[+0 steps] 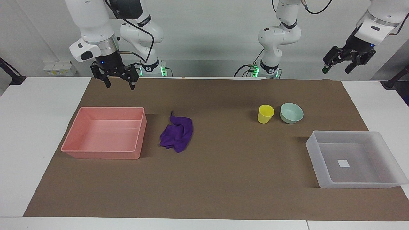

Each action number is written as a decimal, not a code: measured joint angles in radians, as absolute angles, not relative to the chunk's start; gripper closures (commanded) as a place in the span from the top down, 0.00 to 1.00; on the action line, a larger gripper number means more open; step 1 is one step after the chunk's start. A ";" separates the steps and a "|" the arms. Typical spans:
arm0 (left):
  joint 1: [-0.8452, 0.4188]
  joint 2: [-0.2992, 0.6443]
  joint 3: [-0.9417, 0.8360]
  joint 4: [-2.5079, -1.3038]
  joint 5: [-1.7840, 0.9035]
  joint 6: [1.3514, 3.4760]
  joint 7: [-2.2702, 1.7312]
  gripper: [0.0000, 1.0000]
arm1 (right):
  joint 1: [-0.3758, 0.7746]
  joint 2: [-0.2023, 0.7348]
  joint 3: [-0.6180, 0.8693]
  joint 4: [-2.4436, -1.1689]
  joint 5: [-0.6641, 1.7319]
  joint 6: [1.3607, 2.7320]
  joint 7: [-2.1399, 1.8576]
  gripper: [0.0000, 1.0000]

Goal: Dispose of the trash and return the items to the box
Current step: 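Reach the right gripper down to the purple cloth, then grasp the purple cloth with the right gripper while the left gripper reaches the bowl, then carry the cloth into the pink tray while the left gripper lifts the bowl, then lower the green bowl into the clear box and open the left gripper, then reach the left gripper to the yellow cup and grasp it, then carry the yellow cup into the clear box with the left gripper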

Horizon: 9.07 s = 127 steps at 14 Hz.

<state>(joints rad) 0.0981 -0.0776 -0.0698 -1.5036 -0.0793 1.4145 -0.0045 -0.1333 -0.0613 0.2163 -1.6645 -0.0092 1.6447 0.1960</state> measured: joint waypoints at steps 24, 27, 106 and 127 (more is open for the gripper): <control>0.095 -0.091 -0.085 -1.504 -0.077 1.398 -0.005 1.00 | 0.016 0.088 0.222 -1.757 -0.018 1.969 0.352 1.00; 0.095 -0.090 -0.085 -1.508 -0.077 1.397 -0.005 1.00 | 0.081 0.168 0.223 -1.761 -0.079 2.049 0.442 1.00; -0.162 0.007 -0.095 -2.128 -0.180 1.931 -0.178 1.00 | -0.032 -0.045 0.164 -1.629 -0.085 1.629 0.342 1.00; -0.109 0.107 -0.063 -2.087 -0.179 1.858 -0.143 0.00 | 0.024 -0.069 0.047 -1.647 -0.045 1.563 0.252 1.00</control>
